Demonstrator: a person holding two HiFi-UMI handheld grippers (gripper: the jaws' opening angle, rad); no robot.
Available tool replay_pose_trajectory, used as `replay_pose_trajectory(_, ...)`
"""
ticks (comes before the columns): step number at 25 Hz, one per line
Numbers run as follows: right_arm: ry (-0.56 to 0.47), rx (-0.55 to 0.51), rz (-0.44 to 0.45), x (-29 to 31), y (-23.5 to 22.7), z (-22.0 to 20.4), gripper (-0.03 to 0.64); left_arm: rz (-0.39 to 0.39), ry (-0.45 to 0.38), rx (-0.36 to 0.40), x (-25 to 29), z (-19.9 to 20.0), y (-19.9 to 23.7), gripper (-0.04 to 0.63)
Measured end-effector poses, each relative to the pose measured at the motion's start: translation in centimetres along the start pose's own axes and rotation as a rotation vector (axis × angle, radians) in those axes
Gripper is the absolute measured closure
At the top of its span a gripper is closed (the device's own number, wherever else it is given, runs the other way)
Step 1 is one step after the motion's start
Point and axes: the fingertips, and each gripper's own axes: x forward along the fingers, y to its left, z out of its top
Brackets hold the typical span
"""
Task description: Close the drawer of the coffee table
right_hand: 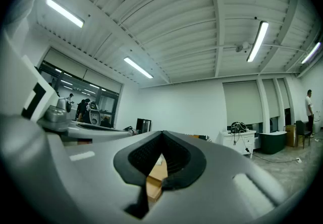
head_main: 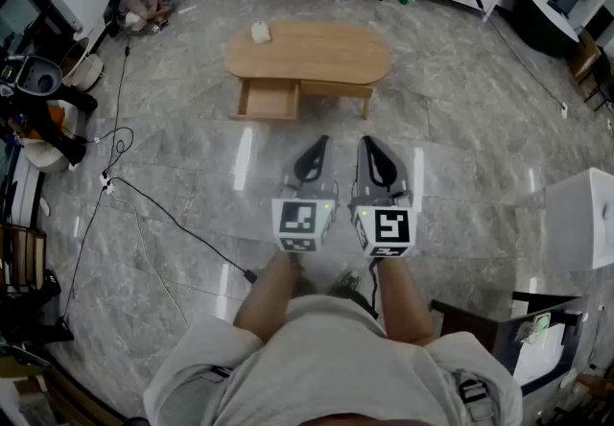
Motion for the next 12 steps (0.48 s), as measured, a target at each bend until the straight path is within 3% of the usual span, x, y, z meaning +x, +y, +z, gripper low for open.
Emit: replay_pose_trajectory(12, -0.022, 0.002, 0.015, 1.5, 1.9, 0.5, 0.611, 0.030, -0.001, -0.012, -0.7, 0.2, 2.5, 0.575)
